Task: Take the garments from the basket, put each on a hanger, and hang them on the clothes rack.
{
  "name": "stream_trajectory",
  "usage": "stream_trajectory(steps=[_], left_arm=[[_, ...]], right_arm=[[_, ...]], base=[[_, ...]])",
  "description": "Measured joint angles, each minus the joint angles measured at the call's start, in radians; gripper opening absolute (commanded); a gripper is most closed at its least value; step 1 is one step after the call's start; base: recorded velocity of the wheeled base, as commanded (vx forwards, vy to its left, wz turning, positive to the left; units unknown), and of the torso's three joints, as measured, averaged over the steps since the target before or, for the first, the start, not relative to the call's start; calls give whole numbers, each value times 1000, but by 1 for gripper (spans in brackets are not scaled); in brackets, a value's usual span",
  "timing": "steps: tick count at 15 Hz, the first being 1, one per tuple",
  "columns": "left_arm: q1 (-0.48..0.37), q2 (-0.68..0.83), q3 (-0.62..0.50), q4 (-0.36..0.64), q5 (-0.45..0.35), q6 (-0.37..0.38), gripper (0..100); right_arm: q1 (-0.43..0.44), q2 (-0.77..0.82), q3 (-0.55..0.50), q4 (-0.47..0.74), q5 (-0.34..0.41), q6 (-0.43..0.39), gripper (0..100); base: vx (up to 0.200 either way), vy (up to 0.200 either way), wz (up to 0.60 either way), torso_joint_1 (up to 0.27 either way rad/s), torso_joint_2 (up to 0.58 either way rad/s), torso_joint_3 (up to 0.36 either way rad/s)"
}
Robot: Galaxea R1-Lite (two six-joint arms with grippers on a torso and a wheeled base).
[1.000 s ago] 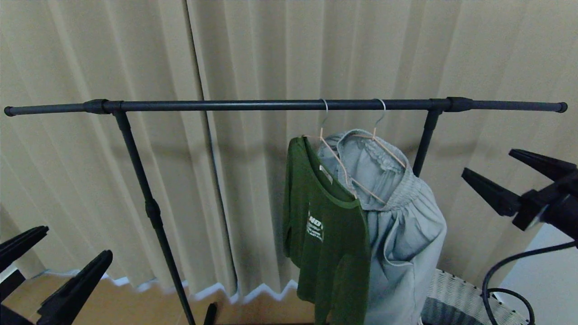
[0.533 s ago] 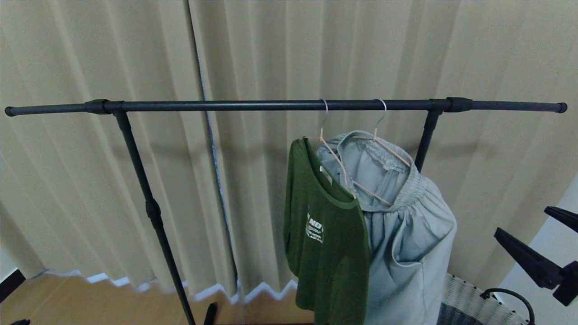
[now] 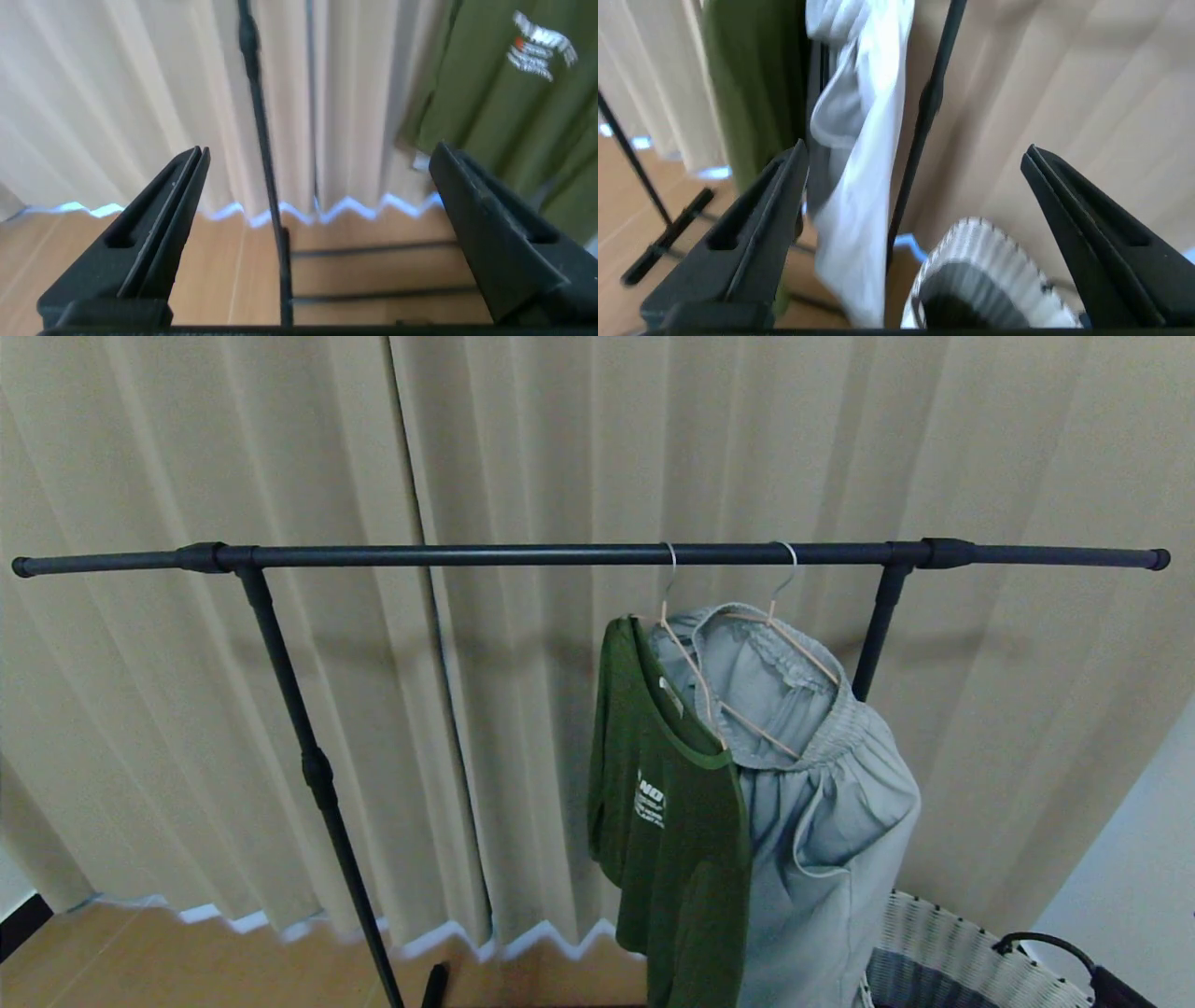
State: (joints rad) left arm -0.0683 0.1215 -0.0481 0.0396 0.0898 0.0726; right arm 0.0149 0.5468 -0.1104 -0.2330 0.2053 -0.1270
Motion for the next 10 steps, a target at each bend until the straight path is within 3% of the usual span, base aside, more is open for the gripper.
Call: stream_trajectory(steps=[2,7,10], left_arm=[[37,-35,0,4,11,0,100],[71,-104,40,-57,-23,15,100],[73,-114,46,-63,-176,13,100]], right_arm=[[0,-133,-8,149,-2,0,100],[0,-415,-16,359,-29,-3,100],[-11,-510,-7,390,-121,-3,100]], base=[[0,0,0,0,0,0],[0,0,0,0,0,0],[0,0,0,0,0,0]])
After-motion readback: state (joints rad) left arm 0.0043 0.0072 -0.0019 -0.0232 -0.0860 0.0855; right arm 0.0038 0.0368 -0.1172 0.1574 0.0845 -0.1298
